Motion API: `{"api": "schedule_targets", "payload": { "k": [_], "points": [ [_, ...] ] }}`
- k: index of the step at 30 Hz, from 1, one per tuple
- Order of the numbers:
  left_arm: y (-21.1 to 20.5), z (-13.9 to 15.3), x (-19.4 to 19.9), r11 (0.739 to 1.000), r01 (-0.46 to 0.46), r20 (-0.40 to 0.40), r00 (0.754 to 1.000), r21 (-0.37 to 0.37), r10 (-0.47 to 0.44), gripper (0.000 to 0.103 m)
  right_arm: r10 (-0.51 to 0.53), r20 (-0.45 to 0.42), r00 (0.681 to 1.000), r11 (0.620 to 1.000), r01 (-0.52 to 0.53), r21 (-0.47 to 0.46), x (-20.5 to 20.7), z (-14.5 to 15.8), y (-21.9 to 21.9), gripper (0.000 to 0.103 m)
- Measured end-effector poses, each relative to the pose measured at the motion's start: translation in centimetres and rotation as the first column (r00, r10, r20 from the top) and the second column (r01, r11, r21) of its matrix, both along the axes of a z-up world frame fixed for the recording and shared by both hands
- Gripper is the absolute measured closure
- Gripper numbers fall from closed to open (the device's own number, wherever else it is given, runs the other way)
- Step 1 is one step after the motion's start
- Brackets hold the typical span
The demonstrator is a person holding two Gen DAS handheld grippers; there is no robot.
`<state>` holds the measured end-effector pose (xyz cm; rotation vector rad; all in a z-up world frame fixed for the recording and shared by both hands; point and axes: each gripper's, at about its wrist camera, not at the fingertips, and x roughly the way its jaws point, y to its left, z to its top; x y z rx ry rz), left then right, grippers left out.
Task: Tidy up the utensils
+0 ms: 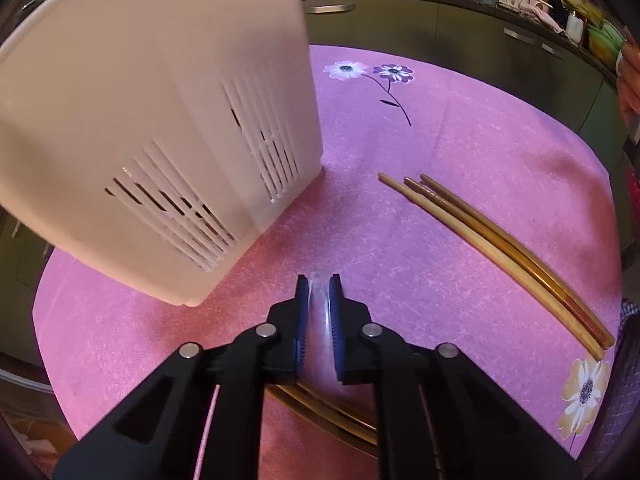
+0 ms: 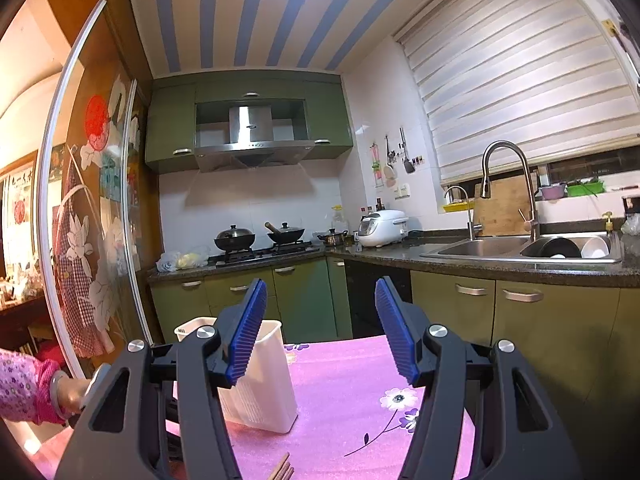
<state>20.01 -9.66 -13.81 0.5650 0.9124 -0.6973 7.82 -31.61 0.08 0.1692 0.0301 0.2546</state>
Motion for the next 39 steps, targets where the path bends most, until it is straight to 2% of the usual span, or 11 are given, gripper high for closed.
{"api": "schedule_targets", "payload": {
  "k": [7,12,19,27,39],
  "points": [
    [0.5,1.8,-1.4,0.999,-0.011,0.054,0.998,-0.052,0.014,0.093,-0.005,0.009,1.000,1.000,0.005,0.014,-0.8,0.2,-0.4,0.046],
    [1.9,4.9,-2.7,0.992,-0.018,0.087,0.996,-0.126,0.029,0.093,-0.005,0.023,1.000,1.000,0.005,0.020,-1.5,0.5,-0.4,0.046],
    [3.6,10.0,-4.5,0.968,-0.047,0.142,0.986,-0.245,0.084,0.093,0.007,0.038,0.999,0.999,-0.008,0.033,-2.6,0.6,-0.5,0.046],
    [3.1,13.7,-7.1,0.961,-0.051,0.202,0.973,-0.273,0.109,0.093,0.019,0.056,0.998,0.999,-0.021,0.038,-3.5,1.0,-0.8,0.046],
    [3.4,16.4,-8.2,0.945,-0.049,0.235,0.963,-0.323,0.130,0.094,0.018,0.063,0.998,0.999,-0.021,0.045,-3.6,1.4,-1.1,0.046]
  ]
}}
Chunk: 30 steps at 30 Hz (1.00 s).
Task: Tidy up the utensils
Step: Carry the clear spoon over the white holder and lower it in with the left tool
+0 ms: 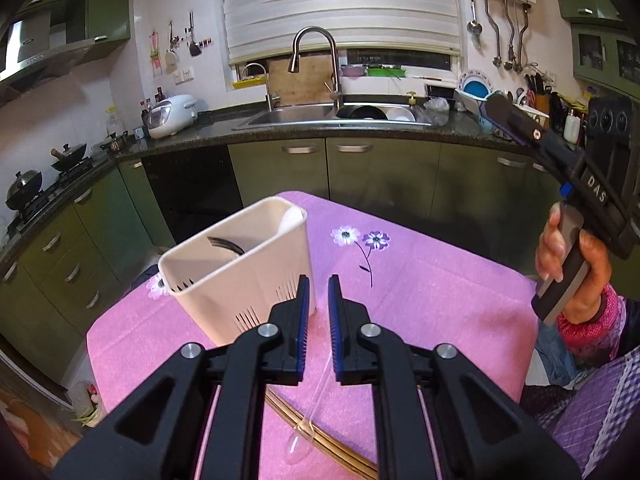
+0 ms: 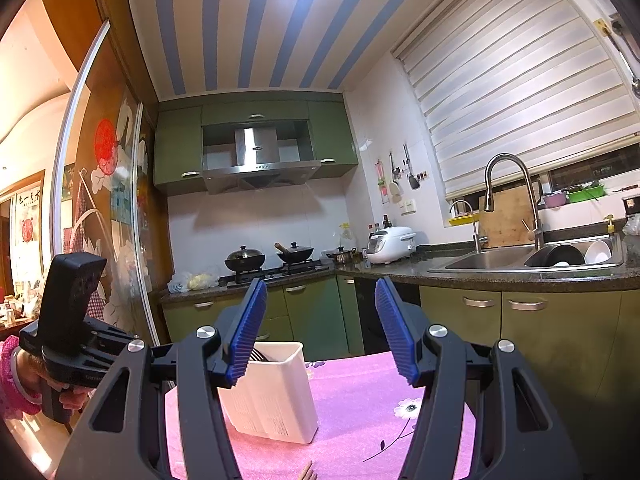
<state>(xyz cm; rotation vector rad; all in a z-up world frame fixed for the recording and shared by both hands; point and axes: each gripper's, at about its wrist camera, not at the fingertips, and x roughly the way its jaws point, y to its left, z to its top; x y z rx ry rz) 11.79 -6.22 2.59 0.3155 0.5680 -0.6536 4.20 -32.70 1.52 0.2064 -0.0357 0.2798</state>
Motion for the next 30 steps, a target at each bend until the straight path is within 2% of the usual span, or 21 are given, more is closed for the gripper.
{"api": "schedule_targets", "payload": {
  "k": [4,8,10,11,14,16,20,23,26,28,30],
  "points": [
    [-0.5,-1.1,0.7,0.999,0.007,-0.055,0.998,0.032,-0.006,0.094,-0.002,-0.003,1.000,1.000,0.002,0.003,0.0,0.2,-0.1,0.046],
    [-2.0,-5.0,1.0,0.985,0.030,-0.091,0.996,0.169,-0.015,0.094,-0.003,-0.010,1.000,1.000,0.003,0.005,0.1,0.2,-0.3,0.046],
    [-2.5,-7.6,1.6,0.969,0.049,-0.121,0.992,0.240,-0.020,0.093,-0.005,-0.016,1.000,1.000,0.005,0.009,0.3,0.3,-0.3,0.046],
    [-2.5,-8.7,2.2,0.965,0.051,-0.148,0.989,0.258,-0.013,0.093,-0.005,-0.018,1.000,1.000,0.005,0.010,0.3,0.3,-0.3,0.046],
    [-2.0,-11.5,3.9,0.955,0.052,-0.203,0.979,0.293,0.009,0.082,-0.012,-0.019,1.000,1.000,0.012,0.003,0.1,0.3,-0.4,0.046],
    [-1.7,-13.6,5.1,0.945,0.058,-0.234,0.972,0.321,0.020,0.082,-0.018,-0.023,1.000,1.000,0.017,-0.003,0.2,0.2,-0.5,0.046],
    [-1.7,-15.4,6.7,0.941,0.083,-0.278,0.961,0.328,0.012,0.082,-0.026,-0.031,0.999,1.000,0.026,0.001,0.5,0.2,-0.7,0.046],
    [-1.9,-15.7,7.3,0.942,0.097,-0.288,0.958,0.322,-0.001,0.083,-0.029,-0.035,0.999,1.000,0.029,-0.003,0.7,0.3,-0.7,0.046],
    [-2.4,-15.7,7.4,0.938,0.128,-0.310,0.950,0.321,-0.023,0.094,-0.028,-0.038,0.999,1.000,0.028,-0.008,0.9,0.3,-0.6,0.046],
    [-2.8,-15.7,7.2,0.933,0.133,-0.301,0.953,0.333,-0.028,0.094,-0.030,-0.037,0.999,1.000,0.029,-0.005,0.9,0.3,-0.5,0.046],
    [-2.8,-15.6,7.0,0.941,0.129,-0.307,0.951,0.313,-0.028,0.094,-0.028,-0.037,0.999,1.000,0.028,0.000,0.9,0.3,-0.5,0.046]
  ]
}}
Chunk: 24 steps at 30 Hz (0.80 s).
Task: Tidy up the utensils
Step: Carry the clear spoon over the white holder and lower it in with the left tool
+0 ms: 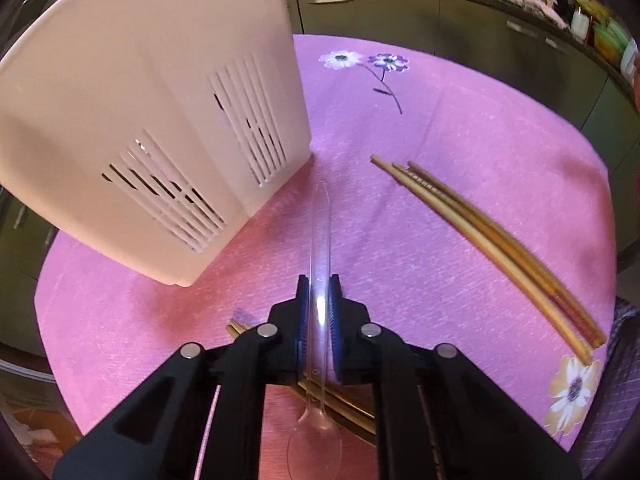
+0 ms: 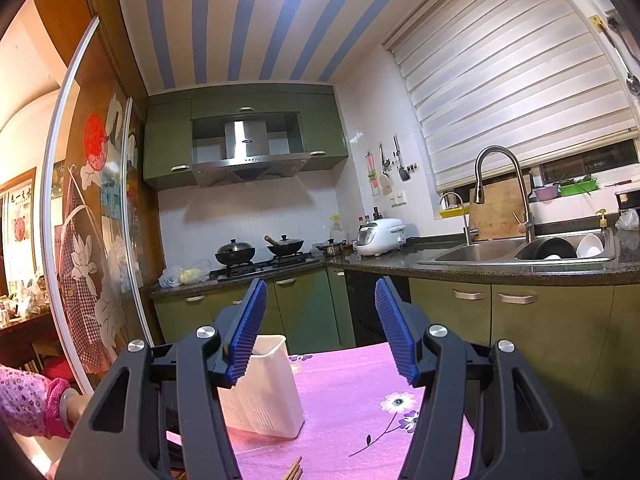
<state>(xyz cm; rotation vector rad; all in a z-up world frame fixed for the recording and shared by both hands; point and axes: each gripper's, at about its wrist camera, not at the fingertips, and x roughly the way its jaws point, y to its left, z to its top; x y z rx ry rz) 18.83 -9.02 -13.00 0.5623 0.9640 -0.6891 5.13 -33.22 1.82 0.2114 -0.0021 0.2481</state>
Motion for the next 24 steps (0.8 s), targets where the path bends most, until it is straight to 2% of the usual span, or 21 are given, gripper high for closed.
{"api": "schedule_targets", "payload": {
  "k": [6,11,18,24],
  "points": [
    [1.0,3.4,-0.7,0.991,-0.034,0.026,0.999,-0.133,0.038,0.094,0.002,0.011,1.000,1.000,-0.002,0.004,-0.1,0.0,0.0,0.046],
    [2.2,8.0,-2.1,0.966,-0.057,0.083,0.993,-0.254,0.080,0.094,0.007,0.022,1.000,1.000,-0.007,0.012,-0.4,0.0,-0.1,0.046],
    [3.2,13.5,-4.0,0.940,-0.056,0.167,0.979,-0.337,0.118,0.094,0.015,0.036,0.999,1.000,-0.015,0.011,-1.0,-0.1,-0.2,0.046],
    [3.8,17.5,-3.2,0.921,-0.077,0.247,0.952,-0.381,0.182,0.094,0.015,0.045,0.999,1.000,-0.016,0.010,-1.4,0.0,-0.4,0.046]
  ]
}}
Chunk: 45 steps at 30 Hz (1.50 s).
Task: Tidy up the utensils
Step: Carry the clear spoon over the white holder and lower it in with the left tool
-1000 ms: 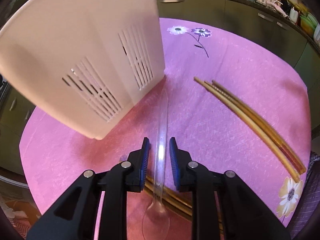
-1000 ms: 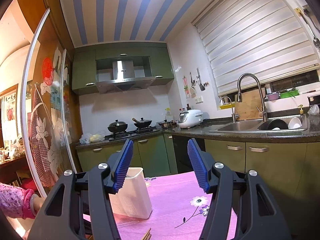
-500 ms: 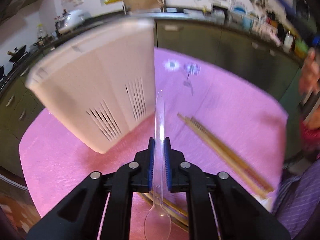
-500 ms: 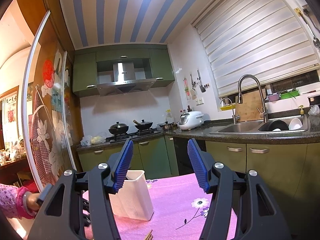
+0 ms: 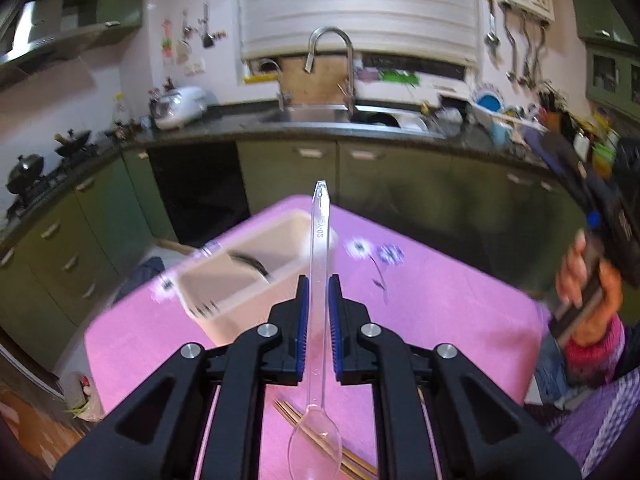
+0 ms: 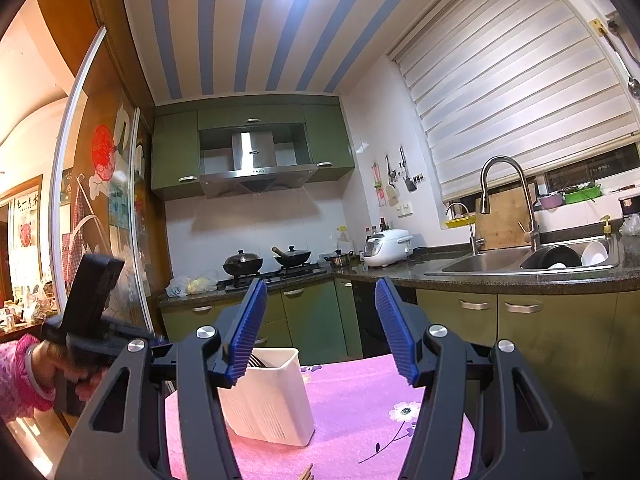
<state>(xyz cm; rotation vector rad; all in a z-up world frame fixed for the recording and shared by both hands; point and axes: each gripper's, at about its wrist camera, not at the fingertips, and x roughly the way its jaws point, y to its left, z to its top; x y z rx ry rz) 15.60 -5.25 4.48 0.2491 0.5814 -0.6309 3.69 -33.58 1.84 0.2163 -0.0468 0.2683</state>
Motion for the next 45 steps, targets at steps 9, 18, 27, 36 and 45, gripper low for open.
{"api": "schedule_targets", "payload": {
  "k": [9,18,27,36,45],
  "points": [
    [2.1,5.0,6.2,0.965,-0.170,0.112,0.974,-0.197,0.194,0.094,-0.017,0.001,1.000,1.000,0.017,0.001,-0.1,0.3,-0.4,0.046],
    [1.9,1.9,11.7,0.892,-0.343,0.129,0.911,-0.294,0.392,0.094,-0.041,-0.002,0.999,0.999,0.041,0.009,-0.3,0.4,-1.2,0.046],
    [-0.6,-1.0,12.0,0.916,-0.330,0.156,0.916,-0.228,0.369,0.094,-0.044,-0.011,0.999,0.999,0.044,0.021,-0.3,0.4,-1.6,0.046],
    [-0.4,-3.5,11.4,0.931,-0.316,0.131,0.931,-0.181,0.342,0.093,-0.032,-0.011,0.999,1.000,0.032,0.000,-0.5,0.9,-0.6,0.046],
    [0.2,-5.7,10.5,0.934,-0.309,0.093,0.940,-0.182,0.329,0.066,-0.018,-0.032,0.999,0.999,0.017,-0.033,-0.5,0.8,0.8,0.046]
  ]
}}
